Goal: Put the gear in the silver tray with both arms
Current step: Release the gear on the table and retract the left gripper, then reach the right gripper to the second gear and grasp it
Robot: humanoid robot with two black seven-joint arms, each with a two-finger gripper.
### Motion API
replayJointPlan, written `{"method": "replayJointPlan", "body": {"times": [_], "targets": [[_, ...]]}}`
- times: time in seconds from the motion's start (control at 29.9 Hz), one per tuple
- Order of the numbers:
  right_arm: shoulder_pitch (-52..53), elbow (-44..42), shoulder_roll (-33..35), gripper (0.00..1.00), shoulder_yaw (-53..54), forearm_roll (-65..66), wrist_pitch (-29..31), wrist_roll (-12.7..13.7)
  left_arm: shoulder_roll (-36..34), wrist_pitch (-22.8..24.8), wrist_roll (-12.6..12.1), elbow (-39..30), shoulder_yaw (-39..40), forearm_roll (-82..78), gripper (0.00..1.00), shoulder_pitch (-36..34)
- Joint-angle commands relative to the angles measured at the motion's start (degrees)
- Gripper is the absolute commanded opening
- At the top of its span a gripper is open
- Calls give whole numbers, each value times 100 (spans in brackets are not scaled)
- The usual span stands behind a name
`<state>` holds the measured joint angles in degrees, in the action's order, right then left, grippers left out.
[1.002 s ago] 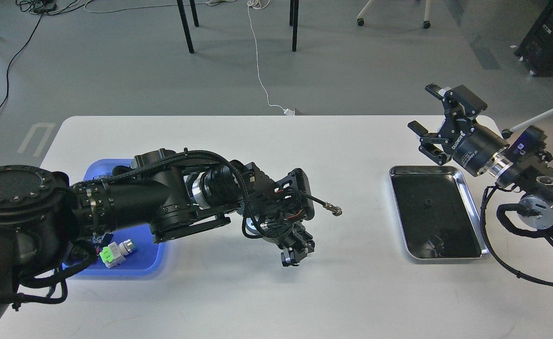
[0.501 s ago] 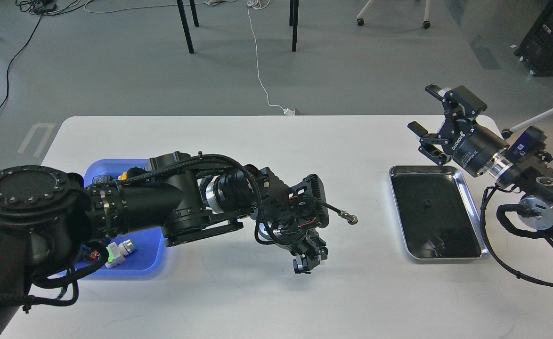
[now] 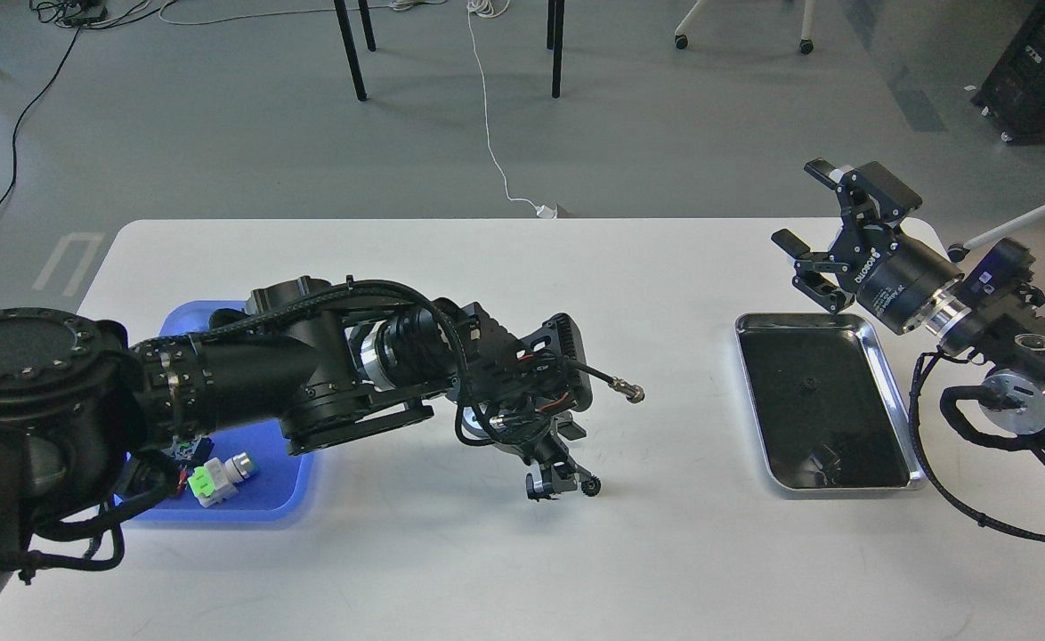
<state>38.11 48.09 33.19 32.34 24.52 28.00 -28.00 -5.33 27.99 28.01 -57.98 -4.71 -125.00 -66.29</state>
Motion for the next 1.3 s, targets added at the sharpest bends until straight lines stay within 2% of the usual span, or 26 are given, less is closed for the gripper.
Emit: {"method": "replayJointPlan", "body": {"times": [0.0, 0.1, 0.23, 0.33, 0.4, 0.5, 0.6, 0.7, 0.8, 0.97, 1.14, 1.27], "targets": [[3, 25, 91, 99, -9, 0, 0, 0, -380, -354, -1, -56, 189, 0, 87, -287], [56, 77, 232, 99, -52, 35, 0, 0, -924, -706, -1, -100, 461, 376, 93, -315], [144, 384, 381, 99, -219, 280, 0, 0, -1417, -1304, -1, -143, 1076, 2622, 96, -8], [372, 648, 539, 99, -351, 860, 0, 0, -1944, -1550, -1, -477, 1323, 4365, 97, 432], [635, 894, 688, 99, -587, 1448, 0, 0, -2383, -1787, -1, -723, 1508, 5701, 98, 791], [1056, 1298, 882, 99, -1035, 2159, 0, 0, -2762, -2104, -1, -943, 1762, 6538, 98, 1371], [1654, 1659, 997, 99, -1598, 2872, 0, 0, -2982, -2149, -1, -1172, 2622, 7040, 98, 2118], [2427, 1958, 997, 99, -2484, 3645, 0, 0, -2956, -2131, -1, -1374, 3852, 7331, 98, 3251], [3174, 2186, 787, 99, -3346, 4348, 0, 0, -2860, -2140, -1, -1576, 4644, 7375, 98, 4077], [4098, 2240, 49, 99, -4392, 5552, 0, 0, -2649, -2131, -1, -1594, 5392, 7384, 98, 4852], [4512, 2240, -751, 97, -5140, 6520, 0, 0, -2578, -2131, -1, -1629, 5560, 7384, 98, 4985], [4521, 2248, -1121, 96, -5536, 7012, 0, 0, -2613, -2122, -1, -1638, 5560, 7384, 98, 4985]]}}
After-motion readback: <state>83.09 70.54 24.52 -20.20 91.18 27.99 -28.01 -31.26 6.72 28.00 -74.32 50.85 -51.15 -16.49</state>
